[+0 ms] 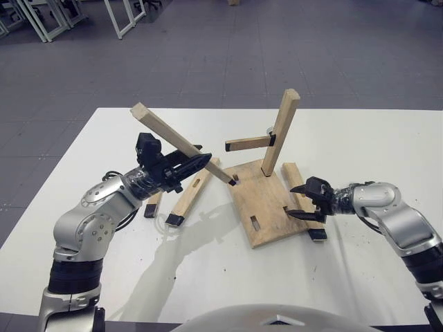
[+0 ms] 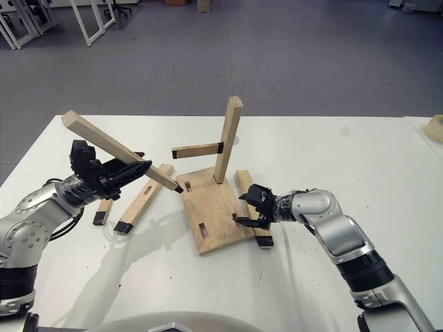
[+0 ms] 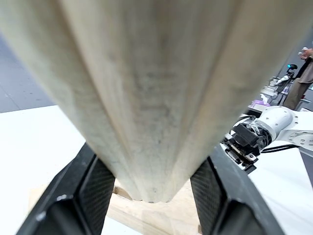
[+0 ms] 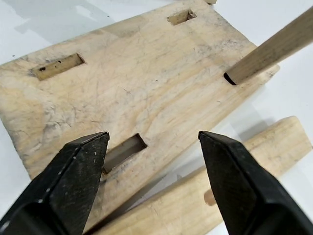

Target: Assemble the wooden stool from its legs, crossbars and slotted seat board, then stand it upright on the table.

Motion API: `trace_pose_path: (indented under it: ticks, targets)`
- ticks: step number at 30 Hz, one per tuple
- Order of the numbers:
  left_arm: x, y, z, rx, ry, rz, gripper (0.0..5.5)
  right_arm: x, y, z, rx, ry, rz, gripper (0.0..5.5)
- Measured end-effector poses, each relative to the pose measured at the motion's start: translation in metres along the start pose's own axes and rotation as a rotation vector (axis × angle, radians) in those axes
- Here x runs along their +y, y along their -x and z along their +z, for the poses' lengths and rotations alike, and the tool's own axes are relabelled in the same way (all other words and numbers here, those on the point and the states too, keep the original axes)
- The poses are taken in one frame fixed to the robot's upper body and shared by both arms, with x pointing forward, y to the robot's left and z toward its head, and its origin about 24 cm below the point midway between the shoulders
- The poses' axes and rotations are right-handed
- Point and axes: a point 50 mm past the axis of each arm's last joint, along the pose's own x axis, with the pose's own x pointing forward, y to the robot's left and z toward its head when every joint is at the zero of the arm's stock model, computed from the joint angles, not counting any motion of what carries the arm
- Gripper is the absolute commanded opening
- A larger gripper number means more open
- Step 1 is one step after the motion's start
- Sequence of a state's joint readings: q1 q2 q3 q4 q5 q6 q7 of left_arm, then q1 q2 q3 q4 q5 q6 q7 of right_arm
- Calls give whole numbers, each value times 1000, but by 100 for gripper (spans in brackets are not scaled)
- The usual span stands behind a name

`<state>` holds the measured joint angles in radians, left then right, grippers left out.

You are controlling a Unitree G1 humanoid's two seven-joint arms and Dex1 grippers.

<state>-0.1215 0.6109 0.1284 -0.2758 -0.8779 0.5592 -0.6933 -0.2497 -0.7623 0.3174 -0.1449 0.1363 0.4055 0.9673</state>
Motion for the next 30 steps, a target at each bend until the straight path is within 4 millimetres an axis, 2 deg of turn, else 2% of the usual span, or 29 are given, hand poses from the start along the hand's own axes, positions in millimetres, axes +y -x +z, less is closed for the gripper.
trace_pose_path:
  ticks: [3, 10, 12, 16, 21, 26, 30]
  targets:
    - [1, -2, -4, 4, -7, 4, 206, -3, 1, -5, 50, 40, -17, 339]
    - [4, -1, -9, 29, -27, 12, 206, 3, -10, 9, 112, 244, 49, 339]
    - [5, -2, -11, 47, -35, 13, 206, 4, -12, 15, 138, 367, 60, 339]
    - [9, -1, -16, 65, -49, -5, 206, 4, -9, 22, 204, 746, 105, 339]
    - [9, -7, -21, 46, -22, -62, 206, 1, 2, 12, 178, 980, 171, 339]
    - [1, -20, -30, 32, 11, -105, 206, -2, 7, 6, 161, 1069, 190, 339]
    - [11, -32, -41, 59, 8, -88, 206, -2, 9, 4, 154, 1080, 189, 339]
